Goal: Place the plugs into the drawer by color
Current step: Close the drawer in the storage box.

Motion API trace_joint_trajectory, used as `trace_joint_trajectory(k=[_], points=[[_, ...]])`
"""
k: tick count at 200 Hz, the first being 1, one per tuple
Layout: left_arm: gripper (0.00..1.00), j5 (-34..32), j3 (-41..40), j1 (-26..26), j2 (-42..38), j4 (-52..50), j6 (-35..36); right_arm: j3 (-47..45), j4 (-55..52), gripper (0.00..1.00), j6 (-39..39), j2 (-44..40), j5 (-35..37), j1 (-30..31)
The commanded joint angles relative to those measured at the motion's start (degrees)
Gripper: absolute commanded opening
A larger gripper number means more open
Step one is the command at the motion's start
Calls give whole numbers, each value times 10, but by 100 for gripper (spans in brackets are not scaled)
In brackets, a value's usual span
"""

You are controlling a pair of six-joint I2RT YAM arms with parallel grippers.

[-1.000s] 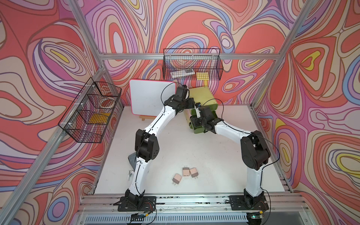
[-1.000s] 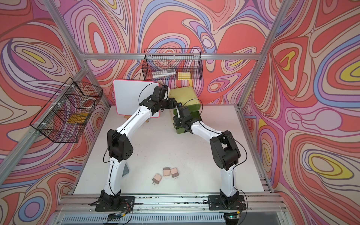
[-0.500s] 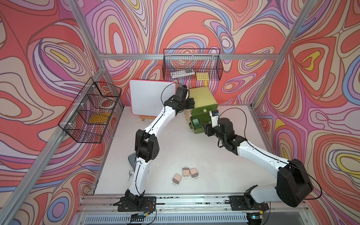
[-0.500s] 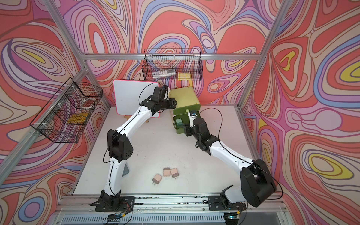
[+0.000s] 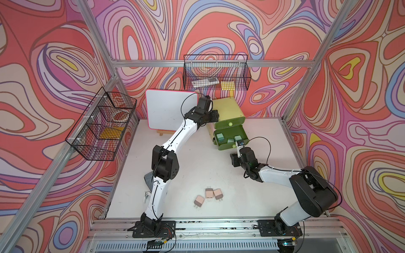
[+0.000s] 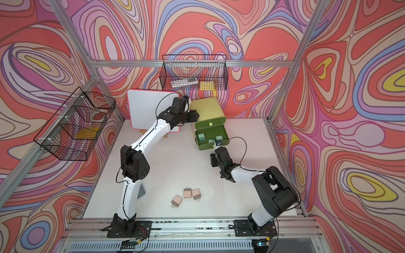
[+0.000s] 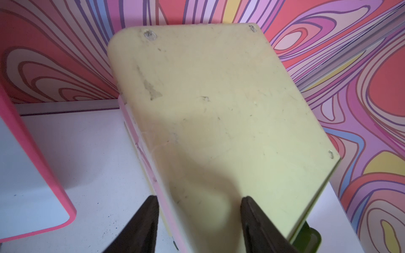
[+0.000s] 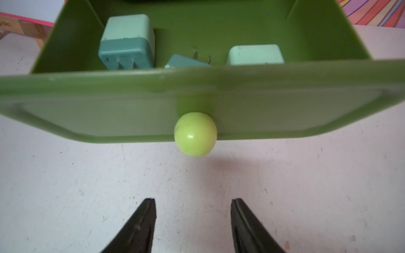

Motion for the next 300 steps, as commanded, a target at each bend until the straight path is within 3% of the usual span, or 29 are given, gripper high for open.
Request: trace_joint_trajectory(k=[1,64,191,300], points=[[58,-1,-15,3,2,-48,3,24,54,55,3,22,11,1],[59,2,-15,2,2,-45,2,66,73,49,-6,51,19,1],[59,10,-15,2,4,-48,-3,174,56,47,-16,110,-1,-4],[58,11,-15,2,2,-49,-3,263,117,47,69,202,-52,-31]])
